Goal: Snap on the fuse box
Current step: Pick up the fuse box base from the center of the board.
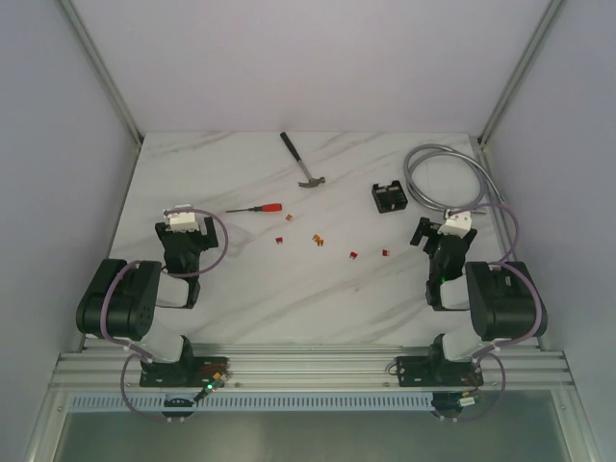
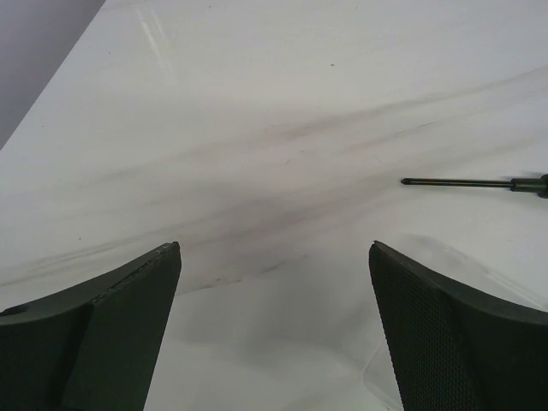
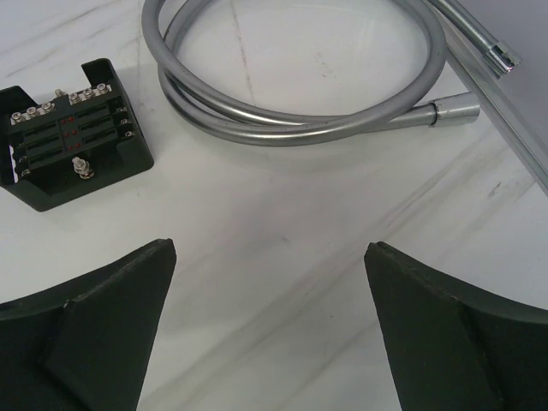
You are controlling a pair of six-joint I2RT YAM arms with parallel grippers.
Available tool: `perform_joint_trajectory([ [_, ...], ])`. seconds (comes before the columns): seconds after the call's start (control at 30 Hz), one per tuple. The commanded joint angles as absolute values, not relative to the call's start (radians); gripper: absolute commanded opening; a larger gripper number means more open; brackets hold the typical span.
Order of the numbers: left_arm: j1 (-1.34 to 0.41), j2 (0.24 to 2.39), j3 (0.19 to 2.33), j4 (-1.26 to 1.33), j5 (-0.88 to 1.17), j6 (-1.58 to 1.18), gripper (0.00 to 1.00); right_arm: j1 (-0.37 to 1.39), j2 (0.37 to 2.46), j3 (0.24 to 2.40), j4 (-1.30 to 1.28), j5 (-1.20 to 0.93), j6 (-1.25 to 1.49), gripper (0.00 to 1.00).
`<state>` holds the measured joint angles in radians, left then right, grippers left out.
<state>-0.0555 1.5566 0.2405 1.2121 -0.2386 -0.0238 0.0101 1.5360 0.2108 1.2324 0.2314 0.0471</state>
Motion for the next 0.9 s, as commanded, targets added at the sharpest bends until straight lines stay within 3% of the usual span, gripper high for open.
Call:
perform_joint_trajectory([
  [0.0,-0.052,1.548,0.246,1.257,-0.218,-0.012,1.00,0.006,1.522,0.232,1.284,0.225,0.034,1.00],
  [0.13,-0.053,1.546,0.242,1.261,-0.218,-0.011,1.00,0.006,1.516,0.229,1.289,0.219,0.030,1.00],
  [0.23,-0.053,1.522,0.255,1.227,-0.223,-0.011,1.00,0.006,1.447,0.277,1.148,0.177,0.015,1.00],
  [0.47,-0.053,1.303,0.460,0.661,-0.345,-0.201,1.00,0.006,1.391,0.542,0.641,0.102,0.063,0.98],
  [0.67,-0.055,1.250,0.571,0.411,-0.199,-0.331,1.00,0.006,1.530,0.799,0.353,-0.009,0.038,0.76],
  [0.8,-0.057,1.222,0.577,0.368,-0.066,-0.360,1.00,0.006,1.668,0.947,0.241,-0.064,0.011,0.54],
  [0.87,-0.060,1.210,0.576,0.357,-0.019,-0.370,1.00,0.005,1.727,1.002,0.214,-0.064,0.006,0.48],
])
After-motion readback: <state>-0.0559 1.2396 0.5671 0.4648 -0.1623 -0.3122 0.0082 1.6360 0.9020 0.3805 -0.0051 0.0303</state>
